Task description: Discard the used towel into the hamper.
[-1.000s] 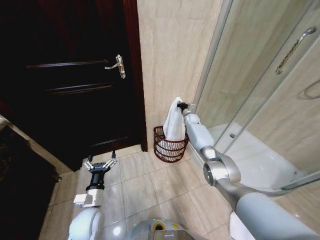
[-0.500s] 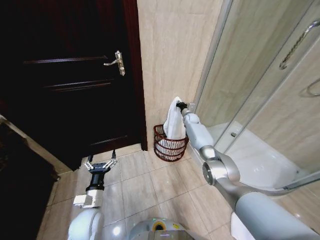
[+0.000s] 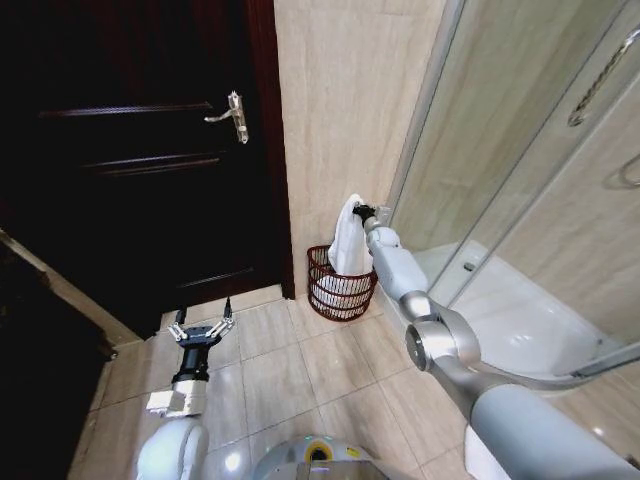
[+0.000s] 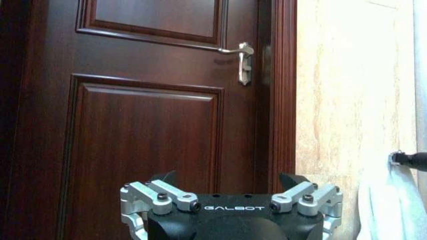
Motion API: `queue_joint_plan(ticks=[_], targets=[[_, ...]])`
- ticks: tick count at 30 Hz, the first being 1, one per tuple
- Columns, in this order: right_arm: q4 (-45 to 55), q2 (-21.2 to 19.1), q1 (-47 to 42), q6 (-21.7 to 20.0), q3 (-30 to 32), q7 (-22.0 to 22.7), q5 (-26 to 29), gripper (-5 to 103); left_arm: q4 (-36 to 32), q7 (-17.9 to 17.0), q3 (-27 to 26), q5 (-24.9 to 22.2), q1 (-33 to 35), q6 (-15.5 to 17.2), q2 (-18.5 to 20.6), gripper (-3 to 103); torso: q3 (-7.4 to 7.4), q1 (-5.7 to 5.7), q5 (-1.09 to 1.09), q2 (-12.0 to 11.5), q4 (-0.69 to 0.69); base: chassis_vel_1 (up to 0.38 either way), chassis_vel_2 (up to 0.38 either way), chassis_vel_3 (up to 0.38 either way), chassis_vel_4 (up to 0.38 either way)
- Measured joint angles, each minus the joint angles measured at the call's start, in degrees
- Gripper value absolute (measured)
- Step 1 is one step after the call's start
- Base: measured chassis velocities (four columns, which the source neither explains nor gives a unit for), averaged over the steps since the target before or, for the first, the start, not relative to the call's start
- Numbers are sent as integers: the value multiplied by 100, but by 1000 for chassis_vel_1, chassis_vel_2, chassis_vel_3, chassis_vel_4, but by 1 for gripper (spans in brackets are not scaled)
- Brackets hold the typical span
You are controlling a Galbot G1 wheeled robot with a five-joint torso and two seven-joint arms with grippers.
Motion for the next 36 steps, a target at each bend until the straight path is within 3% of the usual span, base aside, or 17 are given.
queue_joint_plan(ticks=[8, 13, 15, 16, 20, 21, 25, 26, 29, 30, 33, 34, 36], targets=[[26, -20, -59, -41, -47, 0, 0, 3, 0, 0, -4, 0, 8, -10, -8, 100, -98, -82, 0, -181, 0, 0, 0, 0, 0], [239, -66, -175, -359, -122, -13, 6, 1, 10, -34, -3, -2, -10, -58, -5, 100, -157, -115, -1, -272, 0, 0, 0, 0, 0], [296, -85, -233, -494, -178, -11, 10, 11, 10, -58, -5, -4, -19, -56, -5, 100, -171, -119, 0, -291, 0, 0, 0, 0, 0], [296, -85, -233, -494, -178, -11, 10, 11, 10, -58, -5, -4, -19, -56, -5, 100, -171, -119, 0, -291, 0, 0, 0, 0, 0], [325, -104, -294, -882, -224, 66, 0, 33, -14, -61, 3, 0, 0, -55, -20, 100, -175, -118, 0, -292, 1, 0, 0, 0, 0], [325, -104, -294, -882, -224, 66, 0, 33, -14, -61, 3, 0, 0, -55, -20, 100, -175, -118, 0, -292, 1, 0, 0, 0, 0], [684, -243, -513, -1539, -472, 166, -20, 48, -20, -62, -21, -15, -5, -51, -6, 100, -169, -112, -1, -280, 0, 0, 0, 0, 0], [684, -243, -513, -1539, -472, 166, -20, 48, -20, -62, -21, -15, -5, -51, -6, 100, -169, -112, -1, -280, 0, 0, 0, 0, 0], [818, -309, -673, -1769, -558, 239, -53, 65, -17, -65, -23, -30, -10, -51, 1, 100, -162, -107, 0, -270, 0, 0, 0, 0, 0], [818, -309, -673, -1769, -558, 239, -53, 65, -17, -65, -23, -30, -10, -51, 1, 100, -162, -107, 0, -270, 0, 0, 0, 0, 0], [919, -428, -848, -2218, -727, 362, -37, 82, 4, -65, -24, -35, -11, -63, 1, 100, -158, -104, 0, -258, 1, 0, 0, 0, 0], [919, -428, -848, -2218, -727, 362, -37, 82, 4, -65, -24, -35, -11, -63, 1, 100, -158, -104, 0, -258, 1, 0, 0, 0, 0], [982, -552, -974, -2545, -891, 372, -21, 91, 5, -67, -30, -43, 3, -72, 2, 100, -154, -101, 0, -254, 0, 0, 0, 0, 0]])
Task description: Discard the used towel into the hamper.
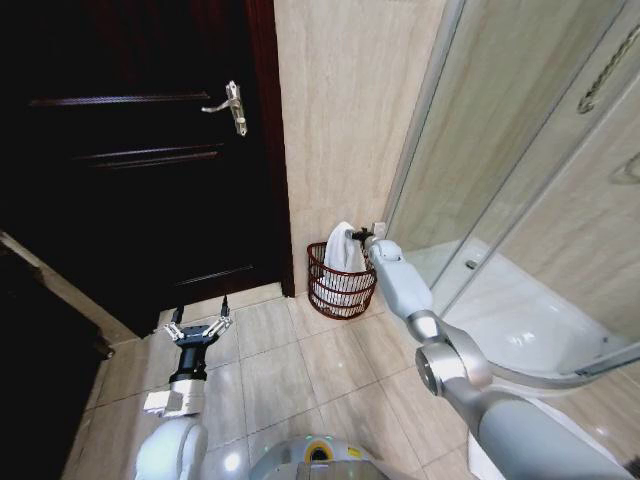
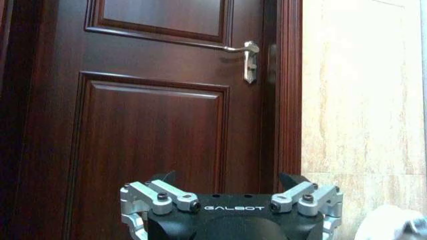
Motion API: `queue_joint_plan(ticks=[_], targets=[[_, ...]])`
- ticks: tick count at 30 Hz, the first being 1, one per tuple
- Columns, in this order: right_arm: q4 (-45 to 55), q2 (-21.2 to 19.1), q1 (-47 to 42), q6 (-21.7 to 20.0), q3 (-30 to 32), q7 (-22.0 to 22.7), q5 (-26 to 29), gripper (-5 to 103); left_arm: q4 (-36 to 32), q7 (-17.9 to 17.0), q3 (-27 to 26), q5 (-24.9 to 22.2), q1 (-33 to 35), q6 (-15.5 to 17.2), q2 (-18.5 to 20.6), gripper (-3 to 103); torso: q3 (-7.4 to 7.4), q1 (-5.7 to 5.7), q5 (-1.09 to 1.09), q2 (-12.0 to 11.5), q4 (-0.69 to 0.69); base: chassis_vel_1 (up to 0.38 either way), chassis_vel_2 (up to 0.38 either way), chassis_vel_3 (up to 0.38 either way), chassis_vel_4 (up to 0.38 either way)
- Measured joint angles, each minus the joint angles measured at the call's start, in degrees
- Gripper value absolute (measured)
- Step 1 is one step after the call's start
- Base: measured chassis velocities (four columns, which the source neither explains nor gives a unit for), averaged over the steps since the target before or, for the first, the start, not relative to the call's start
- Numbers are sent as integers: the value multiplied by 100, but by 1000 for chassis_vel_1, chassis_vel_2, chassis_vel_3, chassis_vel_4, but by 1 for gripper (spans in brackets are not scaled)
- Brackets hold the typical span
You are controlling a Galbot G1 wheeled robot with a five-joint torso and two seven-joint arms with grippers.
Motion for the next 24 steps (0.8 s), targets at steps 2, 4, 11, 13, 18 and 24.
queue_joint_plan(ticks=[2, 4, 11, 13, 18, 24], targets=[[69, -77, -53, -259, -136, 43, 59, 91, 2, -1, -5, -4, 4, -5, 1, 100, 1, 1, 0, 2, 0, 0, 0, 0, 0], [267, -277, -211, -738, -447, 82, 181, 99, 13, -3, -9, -7, 6, -29, 1, 100, 2, 1, 0, 6, -1, 0, 0, 0, 0], [202, -185, -182, -859, -169, 551, 504, 100, 48, -3, 16, -8, 9, -71, -21, 100, 8, 6, 1, 14, 2, 0, 0, 0, 0], [139, -165, -102, -794, -79, 625, 577, 100, 48, -3, 18, -8, 11, -74, -21, 100, 9, 7, 2, 15, 2, 0, 0, 0, 0], [-343, -163, 442, -95, 220, 1044, 651, 100, 48, -3, 6, -26, 14, -90, -3, 100, 11, 8, -1, 19, 1, 0, 0, 0, 0], [-662, -347, 958, 925, 349, 796, 711, 100, 112, 0, 70, -10, -8, -143, -48, 100, 13, 10, -3, 23, -3, 0, 0, 0, 0]])
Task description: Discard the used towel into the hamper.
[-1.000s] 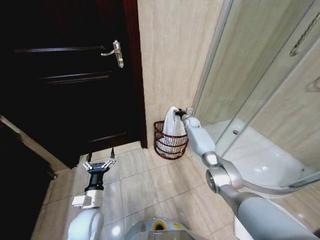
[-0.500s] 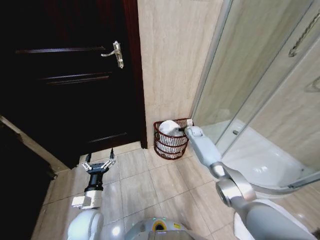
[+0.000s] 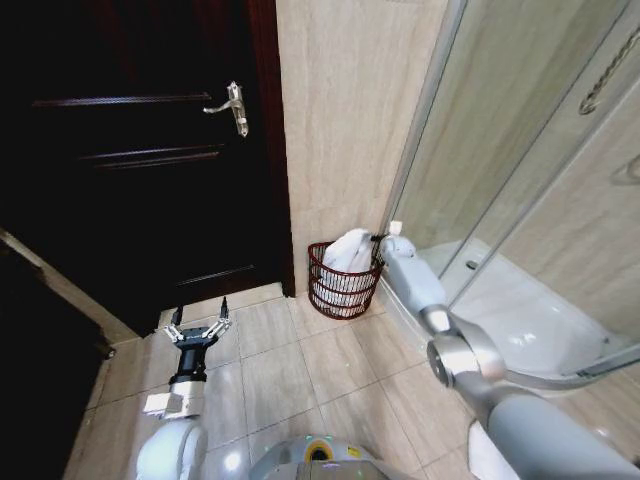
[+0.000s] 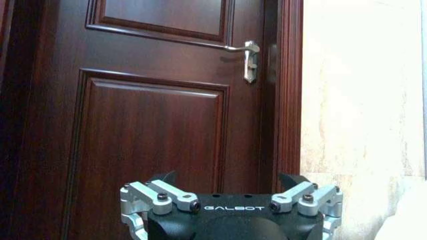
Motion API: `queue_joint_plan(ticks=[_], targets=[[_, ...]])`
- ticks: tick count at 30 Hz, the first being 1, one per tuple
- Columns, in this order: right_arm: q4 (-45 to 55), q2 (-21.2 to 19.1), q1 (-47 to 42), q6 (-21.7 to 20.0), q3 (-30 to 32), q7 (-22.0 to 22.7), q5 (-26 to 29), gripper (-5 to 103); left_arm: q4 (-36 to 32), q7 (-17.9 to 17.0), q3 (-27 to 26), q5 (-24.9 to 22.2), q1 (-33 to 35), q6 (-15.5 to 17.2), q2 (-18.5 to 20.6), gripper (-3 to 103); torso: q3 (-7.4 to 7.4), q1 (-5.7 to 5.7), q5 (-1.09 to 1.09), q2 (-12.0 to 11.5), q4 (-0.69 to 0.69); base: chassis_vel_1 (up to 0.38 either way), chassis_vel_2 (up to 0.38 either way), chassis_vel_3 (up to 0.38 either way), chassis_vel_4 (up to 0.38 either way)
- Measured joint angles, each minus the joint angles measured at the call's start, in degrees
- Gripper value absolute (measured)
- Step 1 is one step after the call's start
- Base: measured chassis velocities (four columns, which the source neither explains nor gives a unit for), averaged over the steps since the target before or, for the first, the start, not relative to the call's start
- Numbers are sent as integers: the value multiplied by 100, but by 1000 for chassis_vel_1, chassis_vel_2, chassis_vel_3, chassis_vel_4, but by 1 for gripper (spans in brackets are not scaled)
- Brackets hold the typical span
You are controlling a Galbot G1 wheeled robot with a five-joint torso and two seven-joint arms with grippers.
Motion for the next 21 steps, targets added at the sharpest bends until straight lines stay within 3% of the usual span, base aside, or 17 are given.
queue_joint_plan(ticks=[4, 6, 7, 14, 18, 21], targets=[[526, -220, -171, -237, -374, -227, 125, 100, 19, 16, 54, 34, -10, -18, -68, 100, 0, 1, 2, 2, 5, 0, 0, 0, 0], [1057, -451, -539, -815, -691, -587, 77, 100, 21, 19, 60, 46, -15, -37, -84, 100, 1, 1, 3, 4, 2, 0, 0, 0, 0], [1203, -509, -746, -864, -835, -696, 12, 100, 20, 21, 55, 44, -15, -37, -80, 100, 1, 1, 3, 4, 1, 0, 0, 0, 0], [1434, -580, -1456, -814, -1323, -722, -53, 100, 32, 21, 18, 23, -34, -43, -30, 100, 4, 2, 4, 4, 2, 0, 0, 0, 0], [1353, -492, -1499, -1125, -1253, -633, -71, 100, 32, 21, 10, 11, -37, -43, -29, 100, 3, 2, 0, 5, 4, 0, 0, 0, 0], [1582, -623, -1566, -1749, -1230, -578, 60, 100, 35, 19, -16, -43, -43, -43, -13, 100, 4, 3, 3, 6, 6, 0, 0, 0, 0]])
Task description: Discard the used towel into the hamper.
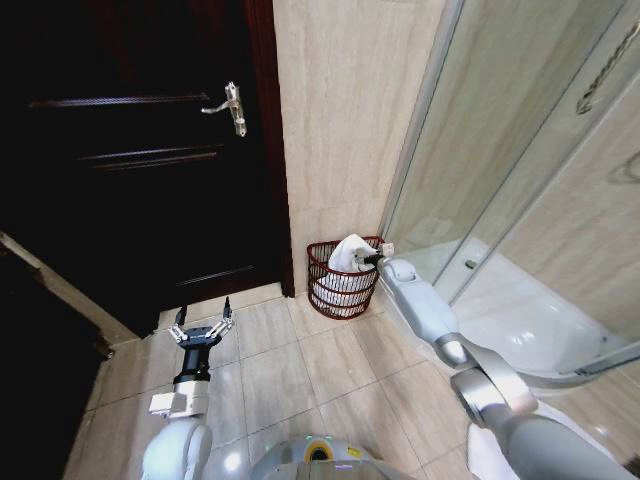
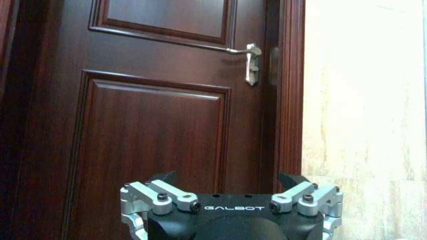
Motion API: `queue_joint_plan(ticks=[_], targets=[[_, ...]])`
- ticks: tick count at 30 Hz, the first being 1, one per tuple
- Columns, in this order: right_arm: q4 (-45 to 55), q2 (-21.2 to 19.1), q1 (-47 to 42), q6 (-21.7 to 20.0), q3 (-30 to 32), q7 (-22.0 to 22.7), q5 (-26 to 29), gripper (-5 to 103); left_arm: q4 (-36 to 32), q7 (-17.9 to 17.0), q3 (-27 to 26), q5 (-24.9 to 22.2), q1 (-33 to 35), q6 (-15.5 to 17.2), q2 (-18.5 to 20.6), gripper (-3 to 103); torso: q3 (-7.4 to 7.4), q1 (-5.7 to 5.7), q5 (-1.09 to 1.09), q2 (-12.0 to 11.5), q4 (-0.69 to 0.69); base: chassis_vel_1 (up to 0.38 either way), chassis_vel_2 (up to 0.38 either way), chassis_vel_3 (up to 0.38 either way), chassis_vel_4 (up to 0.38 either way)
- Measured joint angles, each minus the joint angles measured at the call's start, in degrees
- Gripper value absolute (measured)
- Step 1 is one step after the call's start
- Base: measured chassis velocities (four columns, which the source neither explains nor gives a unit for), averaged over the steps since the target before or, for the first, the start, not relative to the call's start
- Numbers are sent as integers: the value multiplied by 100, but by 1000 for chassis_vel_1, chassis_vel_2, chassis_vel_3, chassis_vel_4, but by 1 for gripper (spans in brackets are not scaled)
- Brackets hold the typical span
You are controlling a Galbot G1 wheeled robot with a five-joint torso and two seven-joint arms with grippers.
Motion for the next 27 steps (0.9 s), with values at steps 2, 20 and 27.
queue_joint_plan(ticks=[2, 20, 27], targets=[[304, -139, -121, -266, 0, -36, 125, 100, 15, -1, -5, -26, -7, 0, 14, 100, 0, 0, -2, 1, -2, 0, 0, 0, 0], [2665, -1342, -1086, -342, 461, -74, 1050, 100, 167, 7, 67, -88, -139, 29, 104, 100, 1, 0, 0, 3, -3, 0, 0, 0, 0], [3667, -1414, -1727, 679, 981, 48, 1192, 100, 193, 6, 98, -94, -145, 55, 81, 100, 1, 1, -2, 3, -1, 0, 0, 0, 0]])
